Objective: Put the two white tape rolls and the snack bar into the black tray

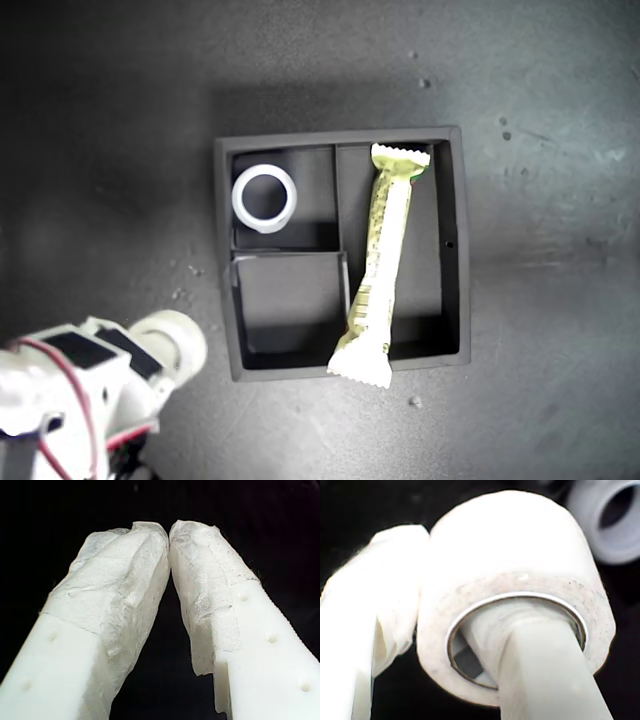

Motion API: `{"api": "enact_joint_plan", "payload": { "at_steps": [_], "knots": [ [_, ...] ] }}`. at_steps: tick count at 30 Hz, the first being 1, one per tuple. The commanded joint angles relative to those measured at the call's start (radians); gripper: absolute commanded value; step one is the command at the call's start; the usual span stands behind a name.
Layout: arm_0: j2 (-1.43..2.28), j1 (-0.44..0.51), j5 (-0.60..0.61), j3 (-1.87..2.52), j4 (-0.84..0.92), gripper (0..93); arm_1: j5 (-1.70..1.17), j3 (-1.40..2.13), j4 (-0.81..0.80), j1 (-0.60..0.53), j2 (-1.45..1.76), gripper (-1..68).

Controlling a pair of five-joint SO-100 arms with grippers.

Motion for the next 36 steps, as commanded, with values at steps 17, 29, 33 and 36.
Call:
{"api": "enact_joint_plan", "payload": {
  "at_steps": [17,29,33,36],
  "knots": [
    [-0.617,-0.054,0.037,-0.503,0.026,0.0,0.132,1.195,-0.584,-0.063,0.779,-0.4],
    [-0.776,-0.060,0.020,-0.589,0.029,0.3,0.106,1.244,-0.601,-0.083,0.779,-0.4],
    [-0.726,-0.051,0.017,-0.543,0.031,17.1,0.100,1.244,-0.601,-0.075,0.779,-0.4],
    [-0.678,-0.046,0.029,-0.515,0.031,21.7,0.097,1.244,-0.601,-0.060,0.779,-0.4]
  ]
}}
